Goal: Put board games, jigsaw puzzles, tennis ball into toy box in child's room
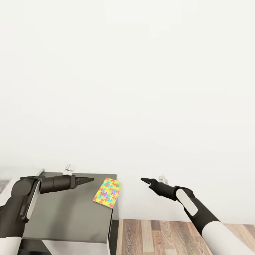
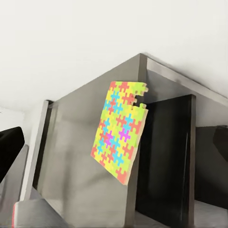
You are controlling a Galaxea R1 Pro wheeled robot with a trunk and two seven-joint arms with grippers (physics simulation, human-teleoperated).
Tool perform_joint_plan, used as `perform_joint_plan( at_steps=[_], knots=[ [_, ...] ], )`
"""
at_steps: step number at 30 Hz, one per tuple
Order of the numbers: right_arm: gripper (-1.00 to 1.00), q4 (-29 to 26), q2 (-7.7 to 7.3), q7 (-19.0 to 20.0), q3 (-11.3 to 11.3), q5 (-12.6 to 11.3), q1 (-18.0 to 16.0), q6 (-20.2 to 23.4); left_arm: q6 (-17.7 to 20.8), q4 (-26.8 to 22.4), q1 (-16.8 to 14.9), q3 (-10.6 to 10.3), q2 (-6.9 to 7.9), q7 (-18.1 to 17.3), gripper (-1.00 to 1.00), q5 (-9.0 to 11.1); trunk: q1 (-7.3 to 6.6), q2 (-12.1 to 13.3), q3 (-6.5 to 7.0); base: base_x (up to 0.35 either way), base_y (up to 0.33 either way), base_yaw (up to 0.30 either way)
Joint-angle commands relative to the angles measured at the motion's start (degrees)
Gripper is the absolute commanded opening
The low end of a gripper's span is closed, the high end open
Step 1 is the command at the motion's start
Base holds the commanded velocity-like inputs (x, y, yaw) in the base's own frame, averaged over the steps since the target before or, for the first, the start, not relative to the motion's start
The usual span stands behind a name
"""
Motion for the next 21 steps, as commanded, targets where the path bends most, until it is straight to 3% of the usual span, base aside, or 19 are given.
perform_joint_plan(
  at_steps=[1, 7, 10, 14, 19, 21],
  knots=[
    [1.0, -0.01, 0.25, 0.0, 0.14, -0.16, -0.07, 0.42, 0.6, -0.04, -0.05, 0.05, -0.06, -0.43, 1.0, -0.36, 0.23, -0.48, -0.26, 0.0, 0.0, 0.0],
    [1.0, 0.32, 1.6, -0.82, -0.24, -0.06, -0.27, 1.82, 0.97, -0.04, -0.07, 0.31, 0.09, -0.54, 1.0, -0.3, 1.55, -2.89, -1.34, 0.0, 0.0, 0.0],
    [1.0, 1.58, 2.44, -1.53, -1.85, -0.03, -0.38, 1.96, 1.15, -0.07, -0.48, 0.55, 0.3, -1.22, 1.0, -0.27, 2.21, -4.09, -1.88, 0.0, 0.0, 0.0],
    [1.0, 3.7, 3.66, -1.86, -4.02, 0.09, -0.63, 2.41, 1.28, -1.34, -3.19, 0.42, 0.43, -7.18, 1.0, -0.86, 2.65, -4.89, -2.24, 0.0, 0.0, 0.0],
    [1.0, 4.12, 3.91, -1.95, -4.44, 0.15, -0.7, 2.5, 1.28, -1.98, -6.38, -0.31, 0.53, -9.9, 1.0, -2.92, 2.65, -4.89, -2.24, 0.0, 0.0, 0.0],
    [1.0, 4.21, 3.98, -2.02, -4.52, 0.22, -0.7, 2.45, 1.28, -2.18, -7.1, -0.53, 1.31, -10.36, 1.0, -3.32, 2.65, -4.89, -2.24, 0.0, 0.0, 0.0]
  ],
)
